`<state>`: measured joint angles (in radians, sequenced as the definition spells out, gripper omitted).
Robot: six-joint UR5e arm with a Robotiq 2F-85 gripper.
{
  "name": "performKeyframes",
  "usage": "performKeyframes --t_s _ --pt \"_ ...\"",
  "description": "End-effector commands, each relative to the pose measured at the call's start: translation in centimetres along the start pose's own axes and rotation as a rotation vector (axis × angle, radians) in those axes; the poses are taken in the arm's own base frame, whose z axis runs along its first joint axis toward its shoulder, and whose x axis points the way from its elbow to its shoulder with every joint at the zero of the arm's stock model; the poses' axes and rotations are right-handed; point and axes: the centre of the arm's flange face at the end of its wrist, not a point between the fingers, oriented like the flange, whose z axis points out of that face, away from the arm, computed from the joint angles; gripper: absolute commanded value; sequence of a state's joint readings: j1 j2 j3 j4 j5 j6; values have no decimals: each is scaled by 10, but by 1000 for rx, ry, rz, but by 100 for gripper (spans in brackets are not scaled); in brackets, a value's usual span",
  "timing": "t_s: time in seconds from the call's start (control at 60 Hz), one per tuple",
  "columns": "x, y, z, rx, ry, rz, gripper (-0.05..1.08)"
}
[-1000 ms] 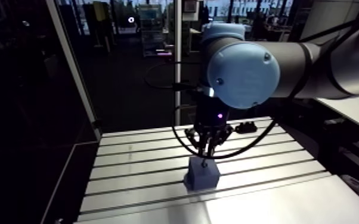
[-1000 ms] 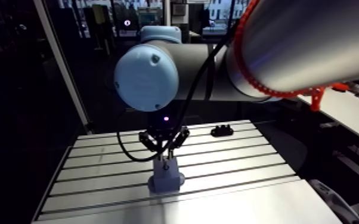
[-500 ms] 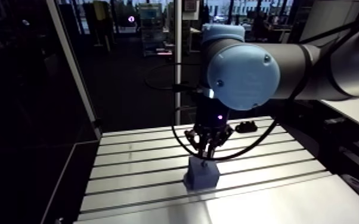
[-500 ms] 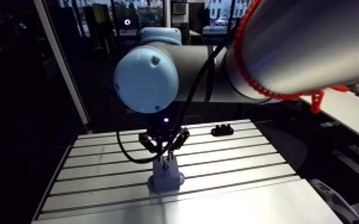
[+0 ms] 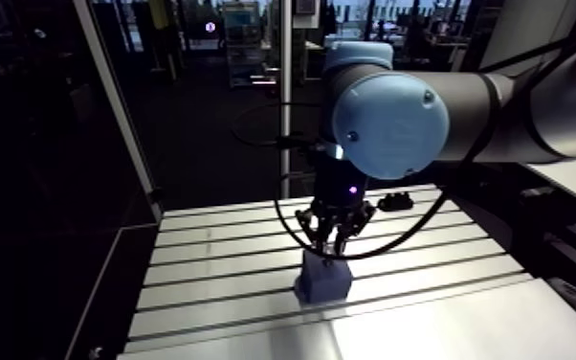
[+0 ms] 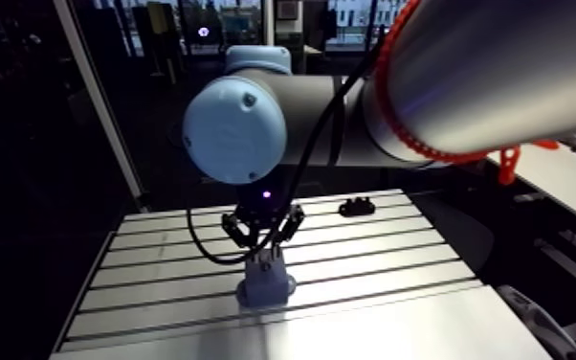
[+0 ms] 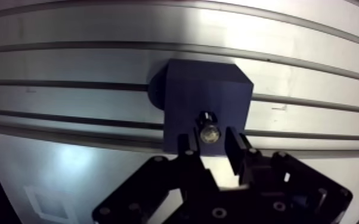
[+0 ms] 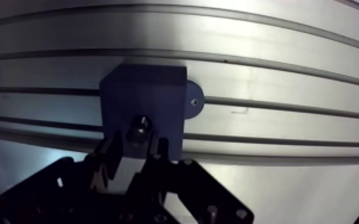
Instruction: Pick up the M10 bolt and insert it into the hex recess until seated.
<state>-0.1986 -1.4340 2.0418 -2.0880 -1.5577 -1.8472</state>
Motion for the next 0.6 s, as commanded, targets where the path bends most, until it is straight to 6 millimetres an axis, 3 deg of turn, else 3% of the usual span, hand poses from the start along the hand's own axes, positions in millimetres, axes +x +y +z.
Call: performKeyframes --t_s 0.017,0.417,0.6 --pt "0 -1 0 -1 2 -4 2" --pt "6 1 -13 -15 52 -5 1" --pt "12 -1 -37 -15 63 0 1"
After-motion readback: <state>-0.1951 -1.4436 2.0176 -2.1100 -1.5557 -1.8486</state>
